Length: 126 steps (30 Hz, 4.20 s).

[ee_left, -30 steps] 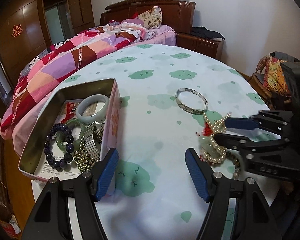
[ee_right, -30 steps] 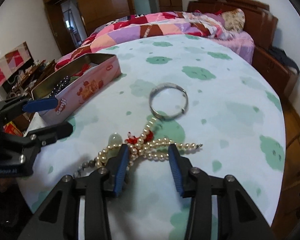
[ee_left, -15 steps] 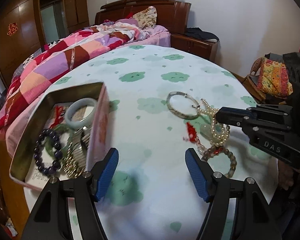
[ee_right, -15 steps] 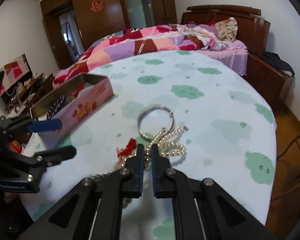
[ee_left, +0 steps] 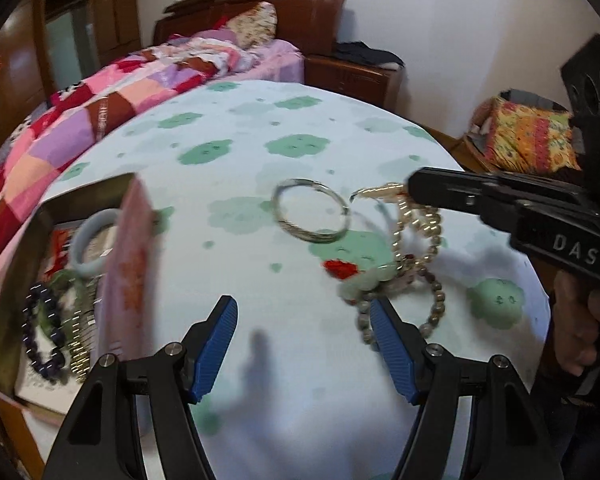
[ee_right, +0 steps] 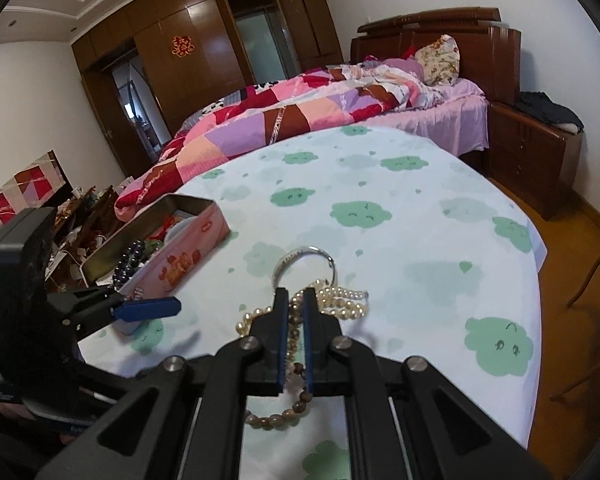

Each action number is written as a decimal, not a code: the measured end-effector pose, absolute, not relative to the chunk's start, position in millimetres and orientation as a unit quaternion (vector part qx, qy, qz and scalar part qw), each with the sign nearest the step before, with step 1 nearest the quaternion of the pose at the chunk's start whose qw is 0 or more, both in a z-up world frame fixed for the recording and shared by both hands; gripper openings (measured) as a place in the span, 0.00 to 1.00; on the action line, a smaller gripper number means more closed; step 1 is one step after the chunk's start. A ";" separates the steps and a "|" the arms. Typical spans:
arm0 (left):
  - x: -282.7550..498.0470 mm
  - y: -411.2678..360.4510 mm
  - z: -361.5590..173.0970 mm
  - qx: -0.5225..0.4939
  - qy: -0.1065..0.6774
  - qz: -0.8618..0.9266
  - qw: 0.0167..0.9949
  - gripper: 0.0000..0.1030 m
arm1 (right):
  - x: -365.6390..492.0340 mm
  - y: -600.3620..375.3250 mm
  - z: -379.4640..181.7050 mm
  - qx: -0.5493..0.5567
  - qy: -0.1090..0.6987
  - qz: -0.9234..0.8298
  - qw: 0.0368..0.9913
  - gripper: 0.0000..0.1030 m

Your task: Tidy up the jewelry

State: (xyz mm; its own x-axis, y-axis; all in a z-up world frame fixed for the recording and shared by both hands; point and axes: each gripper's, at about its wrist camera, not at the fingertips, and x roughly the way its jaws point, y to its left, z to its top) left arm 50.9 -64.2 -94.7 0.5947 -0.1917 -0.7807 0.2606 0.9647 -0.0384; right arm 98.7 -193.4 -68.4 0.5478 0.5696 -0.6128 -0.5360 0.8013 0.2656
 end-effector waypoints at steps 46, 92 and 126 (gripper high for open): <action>46.7 -30.6 -77.7 -0.002 0.415 -0.118 0.902 0.08 | 123.0 -210.4 -78.5 0.052 0.374 0.299 0.876 0.08; 63.1 -97.1 -81.3 0.039 0.392 -0.258 0.882 0.00 | 118.3 -219.0 -62.6 0.087 0.353 0.314 0.877 0.08; 67.8 -74.0 -79.8 0.034 0.390 -0.213 0.895 0.13 | 120.8 -199.5 -41.1 0.107 0.329 0.323 0.881 0.08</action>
State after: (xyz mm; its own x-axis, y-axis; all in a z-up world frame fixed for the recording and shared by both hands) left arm 67.8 -74.0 -79.9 0.6044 -0.3558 -0.7128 0.4085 0.9066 -0.1062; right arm 120.8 -199.5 -41.1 0.5739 0.6400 -0.5109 -0.4991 0.7679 0.4015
